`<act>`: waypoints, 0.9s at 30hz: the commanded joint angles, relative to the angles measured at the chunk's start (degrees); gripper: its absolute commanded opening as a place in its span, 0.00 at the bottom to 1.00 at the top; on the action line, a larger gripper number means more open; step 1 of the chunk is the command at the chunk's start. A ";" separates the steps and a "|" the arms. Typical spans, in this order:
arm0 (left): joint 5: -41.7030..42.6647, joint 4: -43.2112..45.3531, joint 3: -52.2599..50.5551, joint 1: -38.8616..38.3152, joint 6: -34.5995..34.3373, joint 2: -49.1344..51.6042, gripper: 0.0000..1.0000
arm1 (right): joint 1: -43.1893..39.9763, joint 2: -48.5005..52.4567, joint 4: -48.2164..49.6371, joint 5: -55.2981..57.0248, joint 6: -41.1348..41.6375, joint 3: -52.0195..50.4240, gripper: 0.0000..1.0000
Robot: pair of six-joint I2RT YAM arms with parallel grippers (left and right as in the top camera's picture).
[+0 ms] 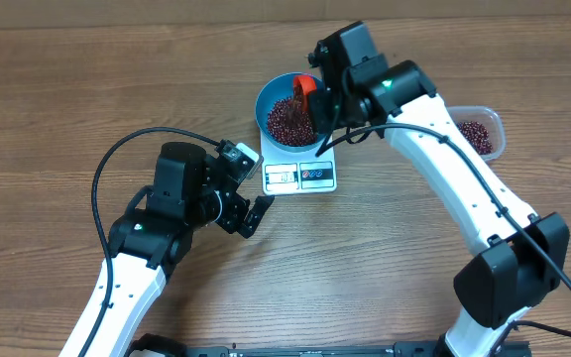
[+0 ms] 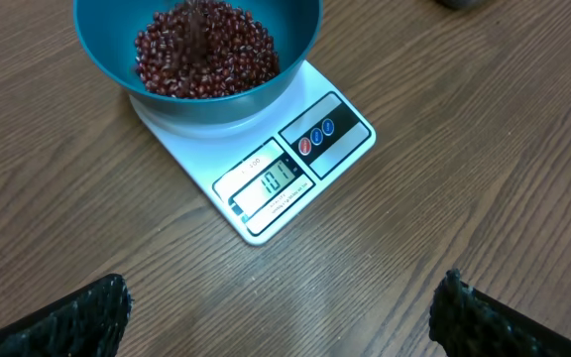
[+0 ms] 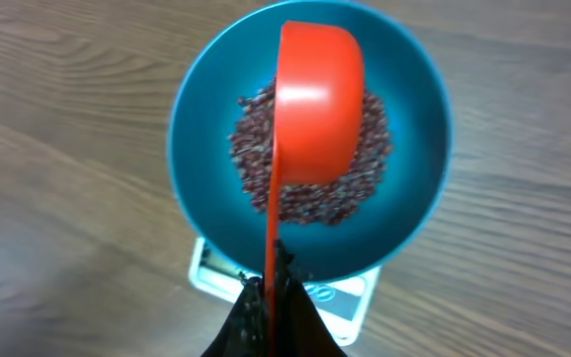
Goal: Scoop item into bowl and weigh 150g on scale
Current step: 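Tilt the scoop with the right gripper to pour beans into the bowl, then carry the empty scoop right back to the bean tub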
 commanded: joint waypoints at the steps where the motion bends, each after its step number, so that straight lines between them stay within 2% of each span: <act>1: 0.39 0.04 -0.22 0.31 -0.79 0.31 0.99 | 1.60 -0.07 -0.33 10.16 -1.36 2.93 0.04; 16: 0.39 0.07 -0.24 0.31 -0.79 0.31 1.00 | 9.11 -0.07 -1.77 29.31 -4.70 3.87 0.04; 23: 0.39 0.04 -0.22 0.31 -0.79 0.31 0.99 | 9.62 -0.07 -1.70 29.33 -4.87 3.87 0.04; 27: 0.39 0.04 -0.22 0.31 -0.79 0.31 1.00 | 8.90 -0.31 -1.73 25.24 -4.87 3.87 0.04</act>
